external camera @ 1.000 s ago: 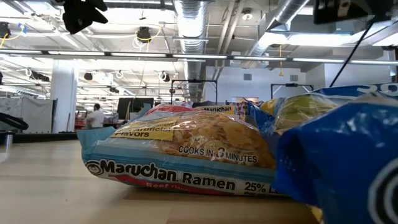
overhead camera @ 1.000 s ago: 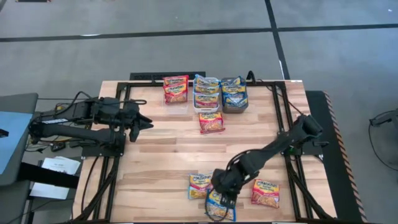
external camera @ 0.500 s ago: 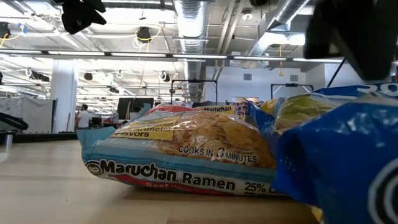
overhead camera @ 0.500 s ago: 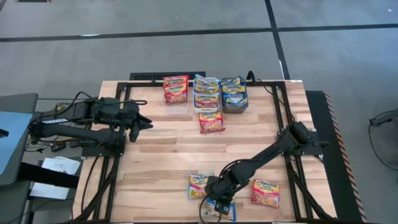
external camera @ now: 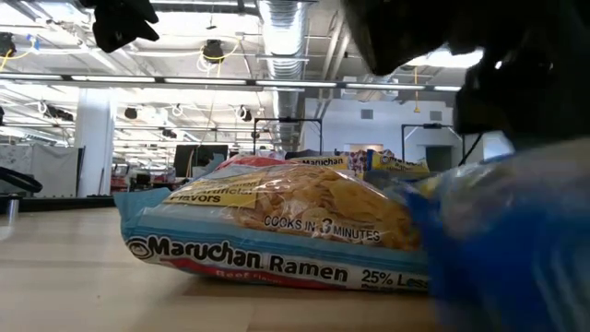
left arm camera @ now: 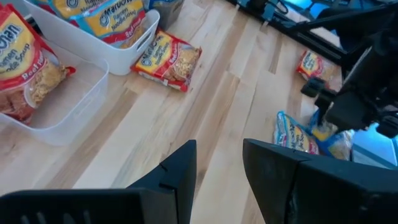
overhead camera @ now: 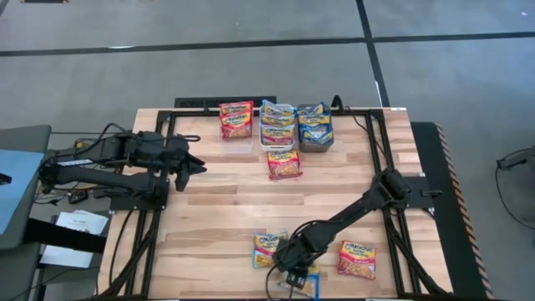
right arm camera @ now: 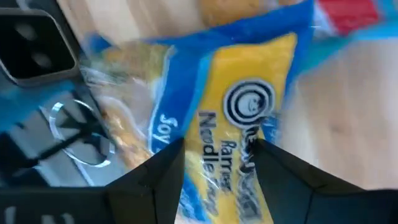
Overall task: Sort Maruchan noodles
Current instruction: Put the noodle pack into the black bin
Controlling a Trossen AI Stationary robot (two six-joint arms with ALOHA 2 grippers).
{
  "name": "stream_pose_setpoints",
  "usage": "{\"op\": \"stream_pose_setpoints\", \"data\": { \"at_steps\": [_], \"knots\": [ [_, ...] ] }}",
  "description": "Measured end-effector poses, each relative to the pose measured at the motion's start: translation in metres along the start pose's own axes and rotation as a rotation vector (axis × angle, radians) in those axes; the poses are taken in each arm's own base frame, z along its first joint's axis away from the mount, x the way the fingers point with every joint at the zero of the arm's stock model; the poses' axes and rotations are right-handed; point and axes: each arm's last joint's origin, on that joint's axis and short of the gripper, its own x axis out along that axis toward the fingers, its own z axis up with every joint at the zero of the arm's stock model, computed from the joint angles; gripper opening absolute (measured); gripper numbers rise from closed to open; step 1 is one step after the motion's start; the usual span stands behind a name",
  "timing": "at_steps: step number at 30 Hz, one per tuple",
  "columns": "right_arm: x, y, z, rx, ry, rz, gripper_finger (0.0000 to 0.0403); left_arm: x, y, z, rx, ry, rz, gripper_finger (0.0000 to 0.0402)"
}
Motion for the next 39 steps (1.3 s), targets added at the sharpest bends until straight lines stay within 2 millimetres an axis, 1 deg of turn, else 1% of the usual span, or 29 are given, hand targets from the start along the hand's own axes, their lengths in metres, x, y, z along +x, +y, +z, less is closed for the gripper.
{"op": "stream_pose_setpoints", "data": {
  "at_steps": [4,6,9,12,20,22,24,28,31,35,39],
  "knots": [
    [0.004,-0.003,0.0,0.017,0.014,-0.022,0.0217,0.003,0.0,-0.001,0.008,0.015,0.009,0.0116],
    [0.009,-0.004,0.001,0.042,0.021,-0.028,0.0216,0.004,0.0,-0.001,0.01,0.027,0.015,0.0116],
    [0.013,-0.004,0.002,0.065,0.034,-0.024,0.0204,0.005,0.0,-0.002,0.011,0.035,0.018,0.0116],
    [0.014,-0.004,0.002,0.068,0.057,-0.006,0.0169,0.005,0.0,-0.001,0.012,0.033,0.018,0.0116],
    [0.011,0.001,0.002,0.064,0.101,0.041,0.0029,0.005,0.0,-0.002,0.012,0.034,0.018,0.0116],
    [0.009,0.004,0.003,0.061,0.095,0.049,0.001,0.005,0.0,-0.002,0.012,0.034,0.018,0.0116],
    [0.006,0.005,0.004,0.064,0.099,0.04,0.001,0.005,0.0,-0.002,0.012,0.034,0.018,0.0116],
    [-0.007,0.007,0.001,0.084,0.135,-0.035,0.0008,0.005,0.0,-0.002,0.012,0.034,0.018,0.0116],
    [-0.021,0.006,-0.002,0.088,0.144,-0.141,0.0005,0.005,0.0,-0.002,0.012,0.034,0.018,0.0116],
    [-0.048,0.007,-0.002,0.087,0.142,-0.262,0.0004,0.005,0.0,-0.002,0.013,0.038,0.02,0.0116],
    [-0.078,0.005,0.003,0.077,0.1,-0.371,0.0004,0.005,0.002,-0.004,0.015,0.06,0.031,0.0116]
  ]
}}
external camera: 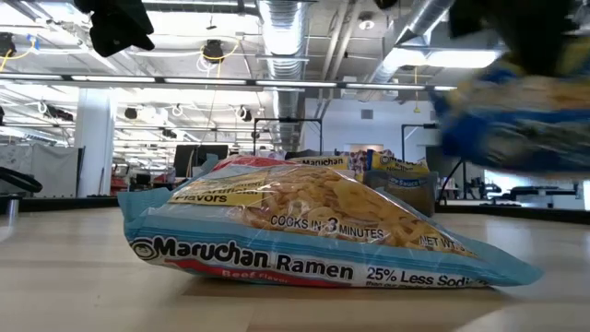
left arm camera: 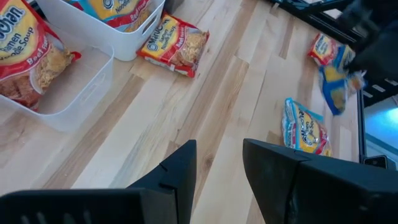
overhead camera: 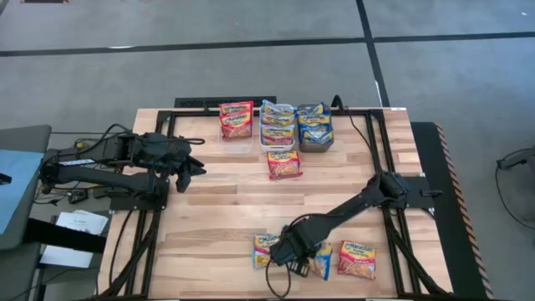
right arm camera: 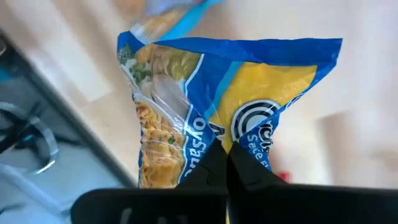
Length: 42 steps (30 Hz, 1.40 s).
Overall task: Sort Maruchan noodles
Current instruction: Put the noodle pack into the black bin
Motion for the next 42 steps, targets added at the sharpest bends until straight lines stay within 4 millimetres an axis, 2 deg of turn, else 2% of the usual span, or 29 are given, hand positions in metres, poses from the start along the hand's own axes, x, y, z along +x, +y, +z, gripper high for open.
{"op": "stream_pose_setpoints", "data": {
  "at_steps": [3,7,12,20,28,31,36,42],
  "knots": [
    [-0.02,-0.013,0.006,-0.01,-0.065,-0.093,0.0004,0.0,0.0,0.0,0.0,0.0,0.0,0.0116],
    [-0.043,-0.031,0.021,-0.052,-0.209,-0.134,0.0004,0.0,0.0,-0.001,0.001,0.007,0.003,0.0116],
    [-0.068,-0.071,0.042,-0.066,-0.333,-0.231,0.0004,0.0,0.001,-0.001,0.04,0.015,0.007,0.0116],
    [-0.11,-0.158,0.069,-0.034,-0.439,-0.382,0.0004,0.0,0.004,0.0,0.07,-0.038,0.128,0.0116],
    [-0.14,-0.251,0.079,0.088,-0.466,-0.582,0.0004,-0.001,0.007,0.002,0.108,-0.076,0.226,0.0116],
    [-0.146,-0.282,0.08,0.139,-0.451,-0.672,0.0004,-0.001,0.008,0.002,0.109,-0.092,0.262,0.0116],
    [-0.147,-0.323,0.084,0.199,-0.403,-0.813,0.0004,-0.002,0.009,0.003,0.108,-0.117,0.321,0.0116],
    [-0.116,-0.354,0.099,0.193,-0.319,-0.884,0.0004,-0.002,0.011,0.003,0.108,-0.135,0.363,0.0116]
  ]
}}
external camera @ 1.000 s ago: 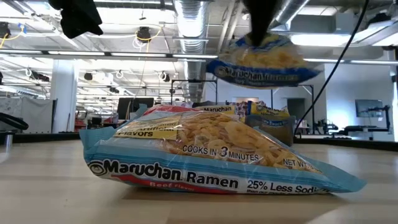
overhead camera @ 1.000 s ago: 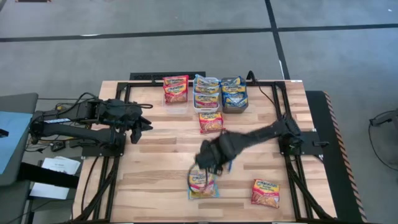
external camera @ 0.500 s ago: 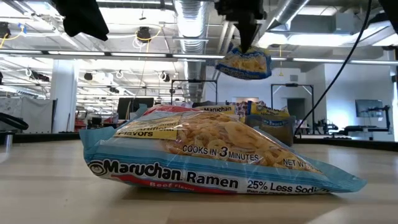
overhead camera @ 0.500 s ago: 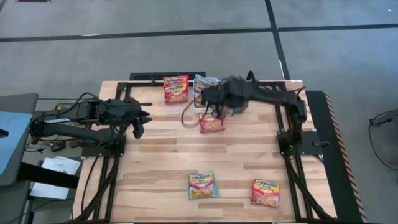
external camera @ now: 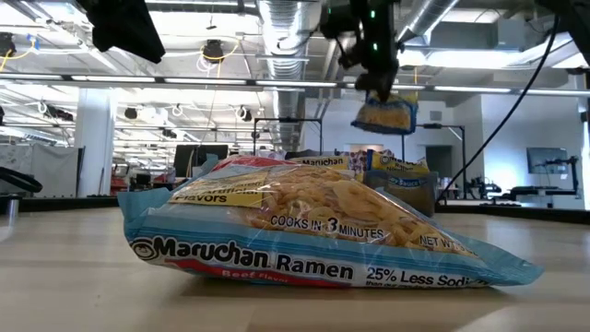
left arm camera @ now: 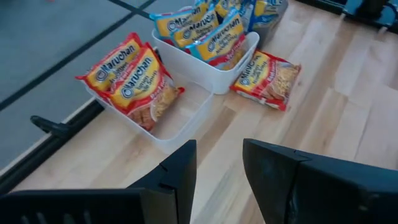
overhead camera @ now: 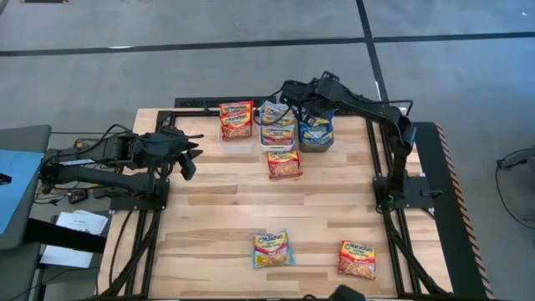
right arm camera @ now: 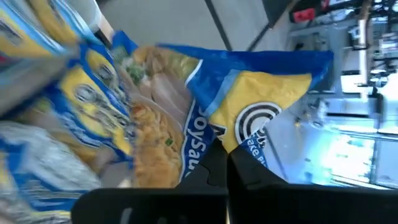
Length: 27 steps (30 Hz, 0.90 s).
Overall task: Sort Maruchan noodles
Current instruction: Put the noodle pack into the black bin
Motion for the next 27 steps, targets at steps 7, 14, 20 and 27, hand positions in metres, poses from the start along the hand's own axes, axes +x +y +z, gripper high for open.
{"op": "stream_pose_setpoints", "data": {
  "at_steps": [7,14,20,27],
  "knots": [
    [0.048,0.032,-0.004,-0.155,0.034,-0.024,0.0004,0.0,0.001,0.0,-0.007,-0.011,0.028,0.0116],
    [0.072,0.059,-0.013,-0.27,0.037,-0.011,0.0004,0.001,0.004,0.001,-0.023,-0.017,0.063,0.0116],
    [0.069,0.076,-0.018,-0.322,0.026,0.063,0.0004,0.003,0.009,0.003,-0.047,-0.018,0.104,0.0116],
    [0.056,0.085,-0.019,-0.351,-0.003,0.074,0.0004,0.005,0.015,0.004,-0.065,-0.019,0.144,0.0116]
  ]
}}
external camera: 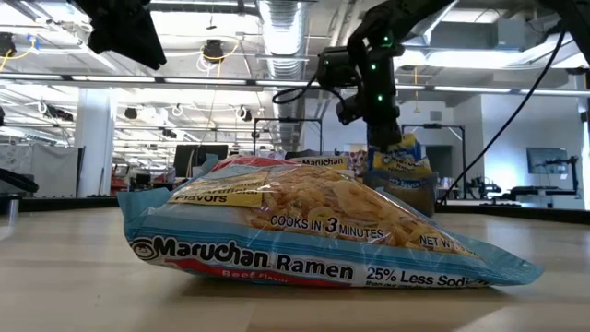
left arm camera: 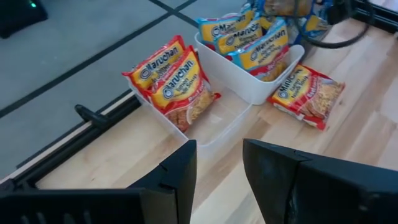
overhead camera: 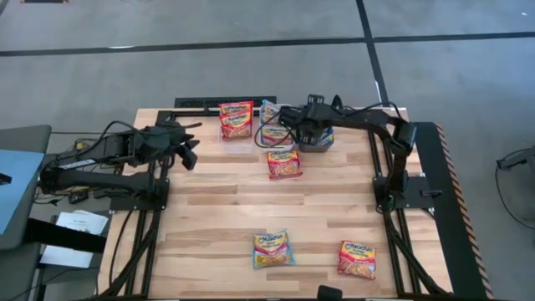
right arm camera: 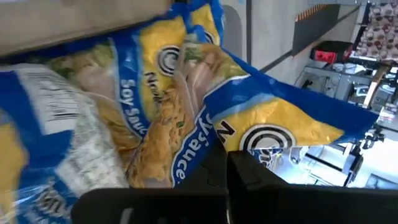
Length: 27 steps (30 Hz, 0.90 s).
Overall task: Sort Maruchan noodles
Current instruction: Put the noodle pack into the black bin
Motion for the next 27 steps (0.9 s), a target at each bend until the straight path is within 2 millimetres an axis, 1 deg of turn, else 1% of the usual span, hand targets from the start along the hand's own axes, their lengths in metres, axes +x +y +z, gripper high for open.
{"op": "stream_pose_setpoints", "data": {
  "at_steps": [3,6,9,11,16,18,22,27],
  "knots": [
    [-0.003,-0.003,-0.003,0.026,0.015,-0.047,0.0004,0.001,0.002,0.0,-0.007,0.0,0.014,0.0116],
    [-0.008,-0.011,-0.012,0.039,0.029,-0.062,0.0004,0.001,0.003,0.001,-0.011,0.0,0.023,0.0116],
    [-0.014,-0.021,-0.018,0.077,-0.004,-0.013,0.0004,0.002,0.004,0.001,-0.015,-0.001,0.031,0.0116],
    [-0.018,-0.022,-0.019,0.09,-0.032,0.021,0.0004,0.002,0.005,0.001,-0.018,-0.001,0.035,0.0116],
    [-0.019,-0.021,-0.016,0.101,-0.062,0.062,0.0004,0.002,0.005,0.001,-0.021,0.0,0.042,0.0116],
    [-0.018,-0.017,-0.013,0.093,-0.071,0.069,0.0004,0.002,0.005,0.002,-0.021,-0.001,0.041,0.0116],
    [-0.008,-0.01,-0.01,0.051,-0.104,0.05,0.0004,0.002,0.005,0.002,-0.021,-0.001,0.041,0.0116],
    [0.01,0.005,-0.014,-0.087,-0.086,0.031,0.0004,0.002,0.005,0.002,-0.021,0.0,0.04,0.0116]
  ]
}}
